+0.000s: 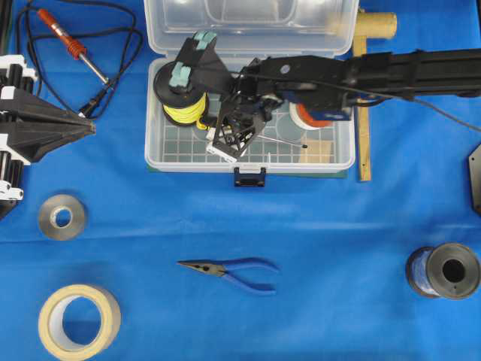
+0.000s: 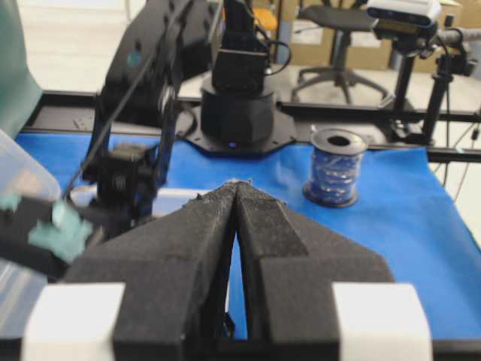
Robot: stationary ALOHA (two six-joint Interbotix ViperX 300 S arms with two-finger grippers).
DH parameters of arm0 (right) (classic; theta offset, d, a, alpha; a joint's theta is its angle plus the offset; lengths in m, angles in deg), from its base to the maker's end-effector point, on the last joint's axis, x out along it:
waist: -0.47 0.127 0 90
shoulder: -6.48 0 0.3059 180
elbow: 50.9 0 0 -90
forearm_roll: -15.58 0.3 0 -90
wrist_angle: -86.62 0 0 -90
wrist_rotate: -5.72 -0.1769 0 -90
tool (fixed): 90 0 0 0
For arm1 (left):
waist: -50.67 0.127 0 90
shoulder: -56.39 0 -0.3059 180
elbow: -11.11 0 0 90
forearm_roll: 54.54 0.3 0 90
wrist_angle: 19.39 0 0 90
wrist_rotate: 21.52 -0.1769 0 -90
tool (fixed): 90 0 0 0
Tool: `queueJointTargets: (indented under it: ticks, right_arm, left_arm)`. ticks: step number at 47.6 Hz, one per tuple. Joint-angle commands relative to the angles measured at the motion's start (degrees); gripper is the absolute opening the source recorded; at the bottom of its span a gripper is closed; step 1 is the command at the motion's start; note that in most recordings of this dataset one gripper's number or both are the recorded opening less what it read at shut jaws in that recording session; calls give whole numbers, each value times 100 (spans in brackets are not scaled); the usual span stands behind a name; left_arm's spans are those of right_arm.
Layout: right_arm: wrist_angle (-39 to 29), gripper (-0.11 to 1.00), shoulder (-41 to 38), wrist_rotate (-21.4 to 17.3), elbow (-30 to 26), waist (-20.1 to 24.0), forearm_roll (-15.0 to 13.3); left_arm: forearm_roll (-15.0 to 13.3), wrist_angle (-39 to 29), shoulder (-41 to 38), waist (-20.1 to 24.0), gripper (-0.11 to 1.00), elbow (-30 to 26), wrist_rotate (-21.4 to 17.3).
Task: Pick the screwdriver from the toolbox among several items.
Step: 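Move the right gripper over the yellow-black screwdriver in the toolbox, then lower the right gripper and close it on the screwdriver handle, then lift the screwdriver out of the toolbox and carry it toward the pliers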
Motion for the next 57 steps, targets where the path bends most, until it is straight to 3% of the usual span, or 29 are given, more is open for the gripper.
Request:
queueJointTargets:
  ticks: [1,9,16,18,28,42,49,57]
  right_arm:
    - [35,74,9,9,-141,-18,-9]
    - [88,68,-97,0,-141,-18,-26]
    - [88,31,-79,9,-141,-26,-26]
    - [79,26,-44,9,-141,-18,-26]
    - [-141,26,439,-9,-114,-35,-88]
    - [-1239,26,1740,-18,-105,53,-193]
    - [-1380,26,2197,-26,-114,396,-202]
    - [-1151,26,2145,-158,-149,1178,-396]
  left_arm:
    - [-9,53,-44,0,0,-70,9]
    - [-9,53,-44,0,0,-44,9]
    - [-9,44,-44,0,0,-26,18]
    - [-18,35,-35,0,0,-26,18]
    - [-9,26,-44,0,0,-26,62]
    - [-9,18,0,0,0,-26,62]
    - [-18,18,-9,0,0,-26,62]
    - [-18,35,0,0,0,-26,62]
